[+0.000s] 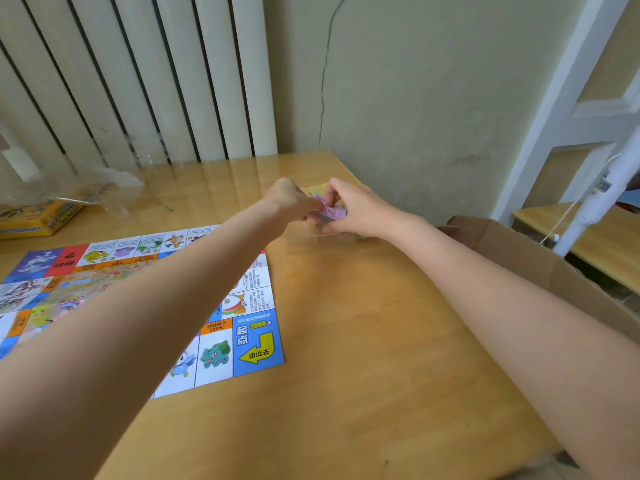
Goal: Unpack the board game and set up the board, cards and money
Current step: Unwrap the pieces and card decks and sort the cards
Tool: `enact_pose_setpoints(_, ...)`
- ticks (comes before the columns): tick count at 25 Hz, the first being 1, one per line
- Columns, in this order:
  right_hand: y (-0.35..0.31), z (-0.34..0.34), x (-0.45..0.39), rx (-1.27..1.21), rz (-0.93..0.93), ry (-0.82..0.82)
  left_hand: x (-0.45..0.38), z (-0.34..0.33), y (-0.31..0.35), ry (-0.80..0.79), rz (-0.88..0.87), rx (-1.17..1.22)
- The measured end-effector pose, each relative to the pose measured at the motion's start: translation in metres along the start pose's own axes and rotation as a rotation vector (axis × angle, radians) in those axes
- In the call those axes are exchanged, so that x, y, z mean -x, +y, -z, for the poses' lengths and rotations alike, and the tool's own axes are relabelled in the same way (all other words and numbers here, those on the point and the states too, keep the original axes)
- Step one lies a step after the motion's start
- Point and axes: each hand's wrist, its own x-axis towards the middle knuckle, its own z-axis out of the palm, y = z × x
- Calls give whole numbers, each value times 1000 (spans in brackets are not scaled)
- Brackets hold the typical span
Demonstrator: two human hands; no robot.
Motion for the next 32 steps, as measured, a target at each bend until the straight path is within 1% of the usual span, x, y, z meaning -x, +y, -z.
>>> enact_pose_setpoints(3,-2,-1,6,21,7,-72,21,4,-11,-116,36,85)
enact_pose_setpoints(6,-3,-1,14,164,61,-165,36,-5,-21,-188,-6,169)
enact_pose_setpoints(7,-4,-1,17,206,73,-204,39,-8,-22,-209,-34,160)
enact_pose_setpoints(8,-3,-1,20,237,72,-246,41,-12,-23,-251,-71,109)
enact_pose_setpoints(9,-2,-1,23,261,62,-285,43,-15,-23,-322,-120,-1)
enact_pose_setpoints(11,2,-2,28,308,47,-327,45,-22,-23,-447,-236,-327)
enact_pose_setpoints(12,4,-3,29,319,47,-331,45,-25,-23,-444,-290,-471)
enact_pose_setpoints(14,7,-4,29,313,42,-333,43,-31,-23,-332,-356,-632)
enact_pose_setpoints(16,11,-2,28,317,37,-340,43,-39,-22,-200,-377,-729)
enact_pose_setpoints(18,15,1,29,336,35,-339,41,-48,-20,-153,-392,-736)
enact_pose_setpoints(20,17,4,33,336,33,-327,38,-55,-19,-164,-410,-723)
enact_pose_setpoints(22,17,6,35,348,23,-335,35,-56,-18,-216,-416,-764)
enact_pose_setpoints(25,9,10,33,433,-28,-412,33,-50,-16,-281,-452,-801)
enact_pose_setpoints(27,-1,18,28,483,-44,-459,29,-37,-11,-276,-475,-696)
enact_pose_setpoints(28,-5,24,24,463,-27,-437,25,-28,-7,-250,-462,-574)
enact_pose_setpoints(29,-9,31,18,385,-20,-379,19,-18,-3,-203,-428,-410)
enact_pose_setpoints(30,-11,38,11,271,-36,-300,11,-8,0,-142,-353,-204)
enact_pose_setpoints(32,-11,45,-6,104,-78,-127,-3,8,5,-57,-110,182)
